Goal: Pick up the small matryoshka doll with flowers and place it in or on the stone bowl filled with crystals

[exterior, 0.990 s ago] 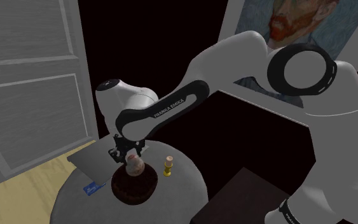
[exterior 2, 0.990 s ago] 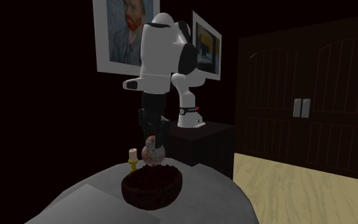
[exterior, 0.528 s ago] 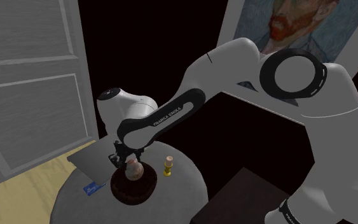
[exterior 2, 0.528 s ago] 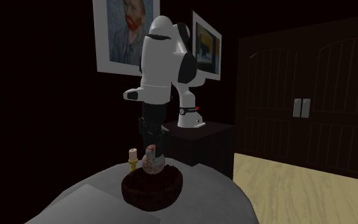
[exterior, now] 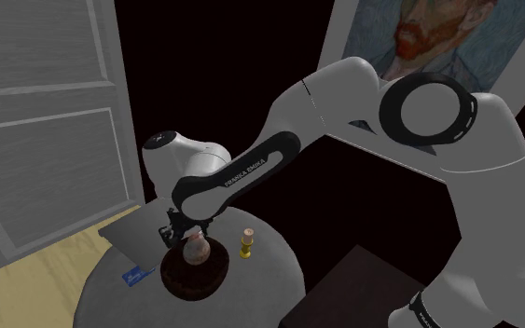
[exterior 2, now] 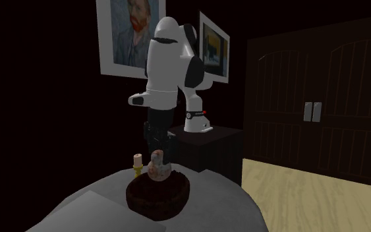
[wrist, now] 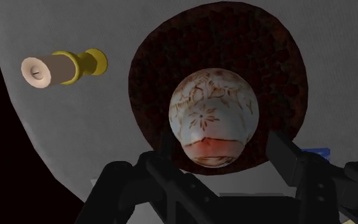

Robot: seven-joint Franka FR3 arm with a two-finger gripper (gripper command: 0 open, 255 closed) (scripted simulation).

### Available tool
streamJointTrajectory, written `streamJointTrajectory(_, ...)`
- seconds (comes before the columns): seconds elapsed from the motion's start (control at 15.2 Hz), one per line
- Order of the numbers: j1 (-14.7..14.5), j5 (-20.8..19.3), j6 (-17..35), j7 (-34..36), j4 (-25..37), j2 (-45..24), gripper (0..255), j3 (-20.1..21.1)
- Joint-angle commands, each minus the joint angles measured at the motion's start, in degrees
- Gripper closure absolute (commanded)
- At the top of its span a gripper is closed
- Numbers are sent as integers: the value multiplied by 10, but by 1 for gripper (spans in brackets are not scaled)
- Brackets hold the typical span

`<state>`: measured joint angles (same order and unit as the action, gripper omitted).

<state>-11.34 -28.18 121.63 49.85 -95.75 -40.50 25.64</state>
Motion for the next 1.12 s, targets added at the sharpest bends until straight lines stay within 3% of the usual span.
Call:
streamJointTrajectory(0.0, 1, 0, -1, 0, -1, -2, 0, -1)
streamJointTrajectory(0.26, 0, -1, -1, -1, 0, -4, 0, -2)
streamJointTrajectory(0.53, 1, 21, -54, -13, 23, 29, 0, 14)
streamJointTrajectory(1.06, 1, 21, -54, -14, 23, 29, 0, 14)
